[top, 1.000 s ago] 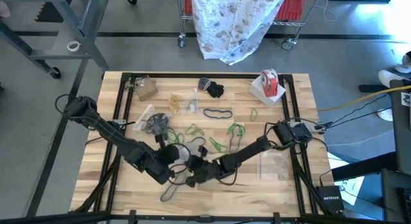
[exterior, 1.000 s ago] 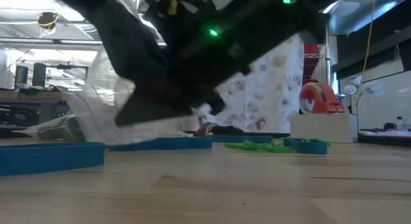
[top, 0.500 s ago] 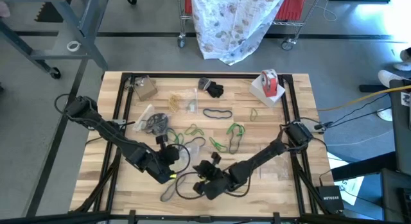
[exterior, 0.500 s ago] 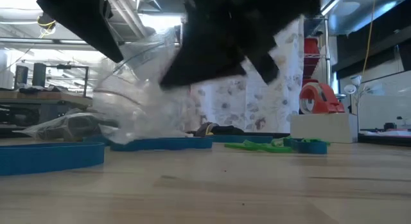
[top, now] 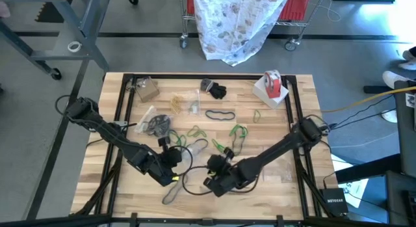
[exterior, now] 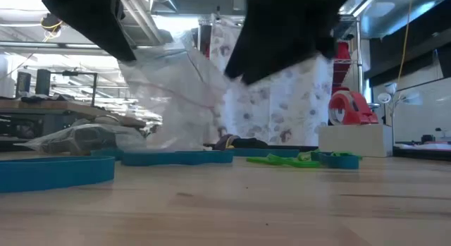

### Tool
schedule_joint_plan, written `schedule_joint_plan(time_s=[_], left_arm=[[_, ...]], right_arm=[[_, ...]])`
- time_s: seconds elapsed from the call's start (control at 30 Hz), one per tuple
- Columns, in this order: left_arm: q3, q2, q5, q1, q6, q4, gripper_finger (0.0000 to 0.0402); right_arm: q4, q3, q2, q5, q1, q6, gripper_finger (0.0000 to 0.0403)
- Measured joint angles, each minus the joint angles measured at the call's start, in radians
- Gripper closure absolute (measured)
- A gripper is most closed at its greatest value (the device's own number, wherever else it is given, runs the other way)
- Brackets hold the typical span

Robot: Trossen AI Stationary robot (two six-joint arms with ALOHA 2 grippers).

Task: Sort rubber bands
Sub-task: Open the transparent zip bag, then put the green rubber band into the transparent zip bag

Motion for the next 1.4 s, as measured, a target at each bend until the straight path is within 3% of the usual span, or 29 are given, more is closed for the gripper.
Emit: schedule_joint_plan(time_s=[0.13,0.3,0.47,0.7,0.97,1.13,1.3,1.4], left_arm=[[0.0,0.0,0.0,0.003,0.0,0.017,0.0401],[0.0,0.0,0.0,0.007,0.0,0.016,0.0401],[0.0,0.0,0.0,0.006,-0.001,0.016,0.0401],[0.0,0.0,0.0,0.007,0.004,0.016,0.0401],[0.0,0.0,0.0,0.007,0.009,0.016,0.0401],[0.0,0.0,0.0,0.007,0.023,0.016,0.0401],[0.0,0.0,0.0,0.006,0.008,0.016,0.0401],[0.0,0.0,0.0,0.006,0.002,0.017,0.0401]], right_arm=[[-0.123,0.0,-0.064,-0.007,0.006,-0.113,0.0228],[-0.253,-0.017,-0.072,-0.009,0.0,-0.133,0.0219],[-0.209,-0.118,-0.072,-0.081,-0.049,-0.138,0.0219],[-0.001,-0.264,-0.072,-0.242,-0.171,-0.219,0.0219],[-0.091,-0.272,-0.072,-0.336,-0.193,-0.267,0.0221],[0.0,-0.311,-0.069,-0.393,-0.195,-0.259,0.0272],[0.019,-0.319,-0.082,-0.404,-0.171,-0.223,0.0384],[-0.001,-0.294,-0.098,-0.421,-0.131,-0.211,0.039]])
